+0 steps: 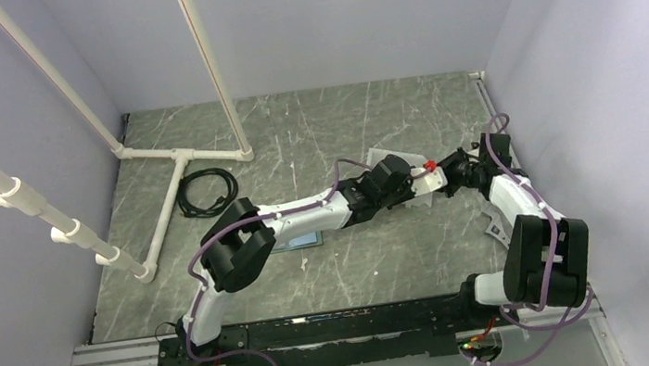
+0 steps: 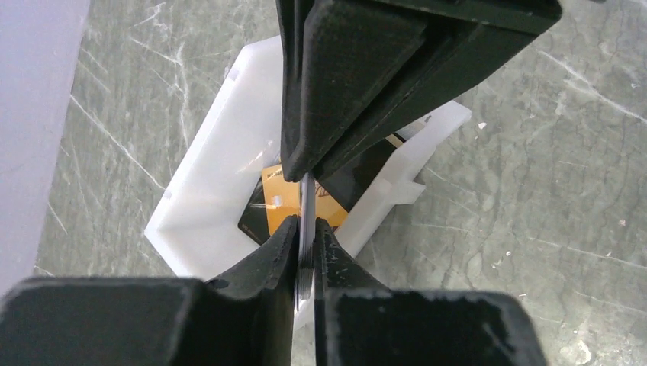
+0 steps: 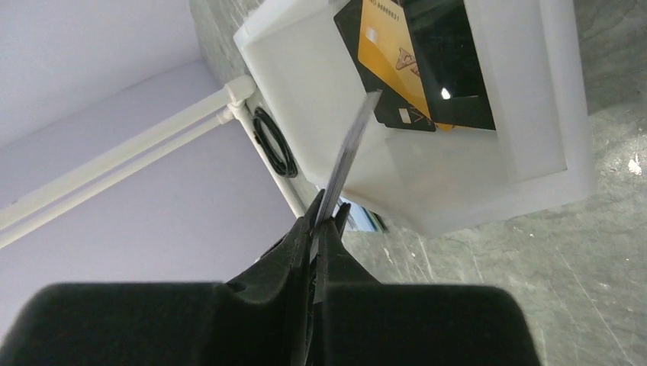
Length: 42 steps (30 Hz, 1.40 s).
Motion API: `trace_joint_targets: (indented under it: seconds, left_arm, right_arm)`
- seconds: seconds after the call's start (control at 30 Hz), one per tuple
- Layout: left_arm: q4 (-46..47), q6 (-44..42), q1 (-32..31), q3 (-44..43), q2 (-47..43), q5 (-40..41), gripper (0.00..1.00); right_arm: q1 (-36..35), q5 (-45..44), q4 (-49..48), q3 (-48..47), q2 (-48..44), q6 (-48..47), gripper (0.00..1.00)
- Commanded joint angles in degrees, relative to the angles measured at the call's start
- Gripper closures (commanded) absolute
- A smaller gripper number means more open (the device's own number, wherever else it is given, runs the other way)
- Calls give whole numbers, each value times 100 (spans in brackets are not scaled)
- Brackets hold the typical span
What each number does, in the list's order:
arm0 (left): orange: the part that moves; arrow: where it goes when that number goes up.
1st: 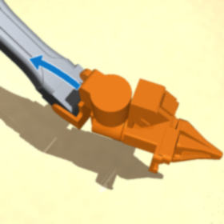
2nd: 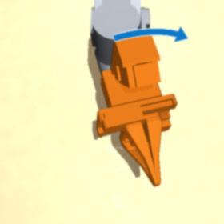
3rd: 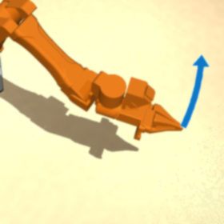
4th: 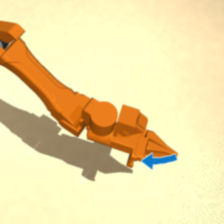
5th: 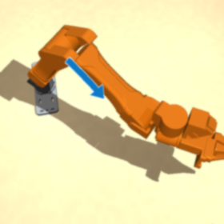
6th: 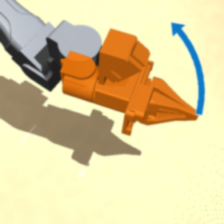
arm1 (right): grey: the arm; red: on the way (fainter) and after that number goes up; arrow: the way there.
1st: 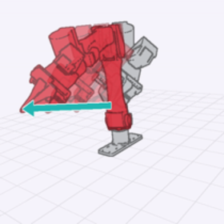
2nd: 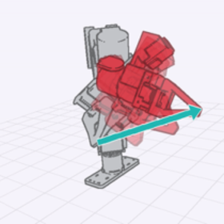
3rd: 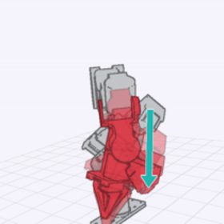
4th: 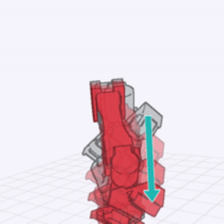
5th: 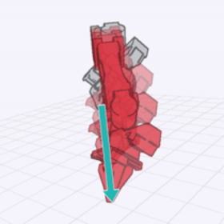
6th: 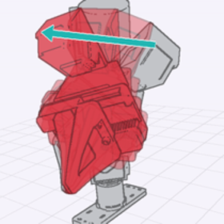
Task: Put the credit cards into the card holder
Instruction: Pick up the credit card from the storage box.
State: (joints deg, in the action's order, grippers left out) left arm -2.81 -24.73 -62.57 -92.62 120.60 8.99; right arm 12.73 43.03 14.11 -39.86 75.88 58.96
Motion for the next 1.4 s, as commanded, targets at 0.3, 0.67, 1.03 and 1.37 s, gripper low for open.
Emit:
trace_joint_targets:
  seconds: [0.3, 0.67, 1.03, 1.37]
  left_arm:
    - [-144, 1107, 724, -505, -20, -1322, 100]
    - [-64, 2268, 1499, -518, 56, -3508, 100]
    - [682, 3658, 2030, -334, 181, -5171, 100]
    - [1970, 5602, 2436, -224, 545, -6287, 100]
  right_arm:
    - [10, -741, 74, -614, 12, -1784, 48]
    - [-189, -320, -832, -634, -275, -2699, 36]
    - [-394, -253, -912, -610, 123, -2956, 31]
    - [-351, 752, -2222, -98, 381, -2266, 26]
